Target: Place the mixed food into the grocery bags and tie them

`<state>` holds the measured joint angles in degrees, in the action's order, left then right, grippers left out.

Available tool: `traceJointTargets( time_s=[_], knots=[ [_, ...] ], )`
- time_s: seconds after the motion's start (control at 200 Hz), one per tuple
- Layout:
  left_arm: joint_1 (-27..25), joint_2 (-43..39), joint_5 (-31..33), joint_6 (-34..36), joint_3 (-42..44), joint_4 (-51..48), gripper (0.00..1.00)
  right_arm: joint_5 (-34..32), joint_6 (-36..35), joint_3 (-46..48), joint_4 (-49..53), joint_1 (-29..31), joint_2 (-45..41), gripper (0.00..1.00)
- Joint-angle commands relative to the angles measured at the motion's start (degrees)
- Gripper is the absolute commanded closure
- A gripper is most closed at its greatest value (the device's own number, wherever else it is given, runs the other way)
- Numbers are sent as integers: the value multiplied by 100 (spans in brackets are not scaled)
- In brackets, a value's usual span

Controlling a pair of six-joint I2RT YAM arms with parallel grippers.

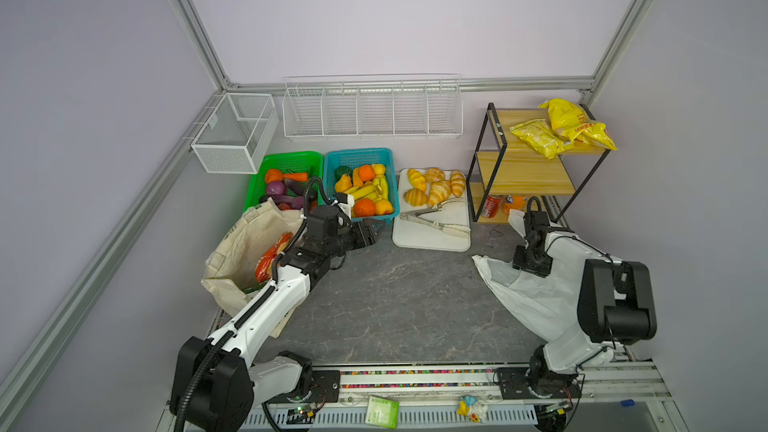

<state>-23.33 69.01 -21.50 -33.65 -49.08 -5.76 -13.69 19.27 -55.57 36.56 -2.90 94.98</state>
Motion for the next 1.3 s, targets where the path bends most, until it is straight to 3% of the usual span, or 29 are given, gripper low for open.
traceJointTargets(
  time_s=[0.0, 0.14, 0.33, 0.415, 0.505, 0.58, 0.715, 0.865, 0.985, 1.1, 1.22, 1.295],
  knots=[
    [-35, -74, -69, -73, 63, 395, 28, -93, -70, -46, 153, -17, 171, 57],
    [-61, -73, -61, -63, 68, 400, 28, -64, -98, -52, 133, -14, 215, 77],
    [-65, -30, -20, -45, 7, 327, 29, 11, -142, 178, 337, -18, -806, 93],
    [-64, -24, -8, -51, -17, 277, 29, 319, -89, 424, 538, -10, -1609, 94],
    [-74, -45, 6, -16, -5, 294, 29, 1302, 1, 872, 626, 131, -2607, 94],
    [-67, -86, 22, 49, 30, 374, 29, 2143, -149, 1040, 721, 515, -3347, 94],
    [-185, -76, -201, 79, 105, 864, 29, 3031, -669, 737, 973, 1353, -4078, 94],
    [-735, 256, -388, 343, -32, 1274, 29, 4245, -961, 295, 489, 1985, -3997, 94],
    [-859, 545, -511, -81, -17, 1521, 29, 4526, -870, -16, 35, 2182, -3752, 94],
    [-878, 556, -387, -821, 550, 2016, 28, 4582, -455, -198, -418, 2182, -3574, 94],
    [-969, 441, 22, -1074, 1259, 2411, 25, 4947, 41, -142, -1093, 2198, -3435, 94],
    [-1011, 600, -54, -1289, 1381, 2654, 22, 5043, 343, -62, -1496, 2219, -3425, 94]
  ],
)
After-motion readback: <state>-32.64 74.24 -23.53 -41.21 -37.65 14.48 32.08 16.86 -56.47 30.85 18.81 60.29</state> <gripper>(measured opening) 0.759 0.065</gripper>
